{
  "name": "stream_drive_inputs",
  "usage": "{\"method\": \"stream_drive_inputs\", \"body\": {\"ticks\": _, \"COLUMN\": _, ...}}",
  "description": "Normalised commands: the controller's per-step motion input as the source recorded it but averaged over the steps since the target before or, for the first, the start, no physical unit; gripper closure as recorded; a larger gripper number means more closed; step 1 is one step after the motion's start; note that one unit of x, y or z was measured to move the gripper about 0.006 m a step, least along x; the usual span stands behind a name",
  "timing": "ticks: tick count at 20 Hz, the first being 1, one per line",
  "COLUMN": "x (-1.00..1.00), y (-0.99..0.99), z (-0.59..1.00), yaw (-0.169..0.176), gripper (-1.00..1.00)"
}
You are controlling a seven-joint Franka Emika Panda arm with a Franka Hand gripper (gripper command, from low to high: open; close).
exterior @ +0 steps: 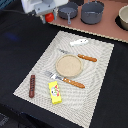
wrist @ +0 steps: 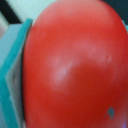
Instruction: Interact with the objects in diverse but meaningful ways.
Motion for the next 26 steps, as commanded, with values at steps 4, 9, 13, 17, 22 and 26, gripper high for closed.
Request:
{"method": "stream_drive_inputs", "body": {"ticks": 4, "x": 0.61, "y": 0.79, "z": 0.53, "yaw": 0.000, "gripper": 1.00}}
{"method": "stream_drive_inputs", "body": {"ticks": 9, "x": 0.63, "y": 0.76, "z": 0.41, "yaw": 0.000, "gripper": 1.00}}
{"method": "stream_drive_inputs", "body": {"ticks": 13, "x": 0.48, "y": 0.59, "z": 0.07, "yaw": 0.000, "gripper": 1.00}}
{"method": "stream_drive_inputs", "body": {"ticks": 17, "x": 0.42, "y": 0.49, "z": 0.00, "yaw": 0.000, "gripper": 1.00}}
{"method": "stream_drive_inputs", "body": {"ticks": 22, "x": 0.27, "y": 0.31, "z": -0.12, "yaw": 0.000, "gripper": 1.00}}
{"method": "stream_drive_inputs", "body": {"ticks": 26, "x": 0.16, "y": 0.35, "z": -0.12, "yaw": 0.000, "gripper": 1.00}}
